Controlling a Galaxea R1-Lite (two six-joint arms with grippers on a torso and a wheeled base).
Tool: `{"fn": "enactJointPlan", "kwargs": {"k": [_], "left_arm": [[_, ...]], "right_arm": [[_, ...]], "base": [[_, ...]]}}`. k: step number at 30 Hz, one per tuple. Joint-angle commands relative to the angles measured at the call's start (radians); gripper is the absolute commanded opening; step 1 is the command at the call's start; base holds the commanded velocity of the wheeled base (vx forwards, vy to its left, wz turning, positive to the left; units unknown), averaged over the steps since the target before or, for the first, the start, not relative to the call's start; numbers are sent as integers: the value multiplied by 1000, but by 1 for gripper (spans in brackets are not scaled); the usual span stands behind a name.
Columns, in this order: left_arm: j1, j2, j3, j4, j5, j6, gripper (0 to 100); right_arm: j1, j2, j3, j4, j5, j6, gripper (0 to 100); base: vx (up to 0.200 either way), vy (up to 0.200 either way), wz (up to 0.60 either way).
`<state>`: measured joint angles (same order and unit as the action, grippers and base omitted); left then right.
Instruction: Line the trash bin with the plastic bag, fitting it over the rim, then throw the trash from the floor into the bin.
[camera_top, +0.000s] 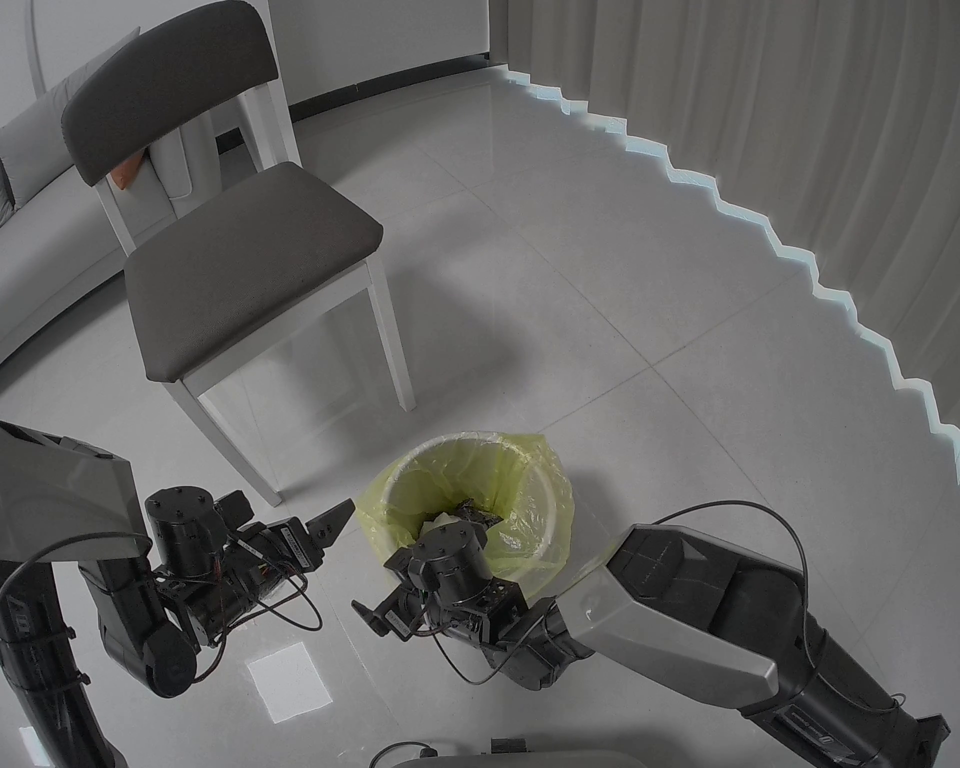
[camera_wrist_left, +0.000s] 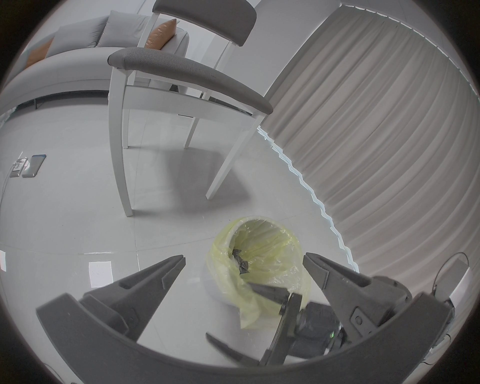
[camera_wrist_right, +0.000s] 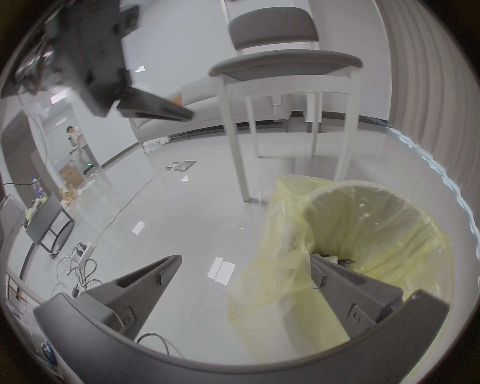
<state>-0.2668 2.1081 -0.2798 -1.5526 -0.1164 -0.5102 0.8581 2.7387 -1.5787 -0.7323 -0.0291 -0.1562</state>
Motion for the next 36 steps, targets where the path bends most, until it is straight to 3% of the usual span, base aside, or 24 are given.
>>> {"fn": "enactJointPlan", "kwargs": {"k": [1,20,31,36], "left_arm": [[0,0,1,-18,0,-1,100],[-9,-3,-1,-18,0,-1,100],[-8,-37,1,-18,0,-1,100],[-12,-57,2,-18,-2,2,100]], "right_arm": [[15,9,-1,-1,0,0,100],[78,3,8,1,0,14,100],[-13,-235,71,33,-34,38,100],[-113,-398,111,140,-92,40,100]], "base": [[0,0,0],[0,0,0],[0,0,0],[0,0,0]]}}
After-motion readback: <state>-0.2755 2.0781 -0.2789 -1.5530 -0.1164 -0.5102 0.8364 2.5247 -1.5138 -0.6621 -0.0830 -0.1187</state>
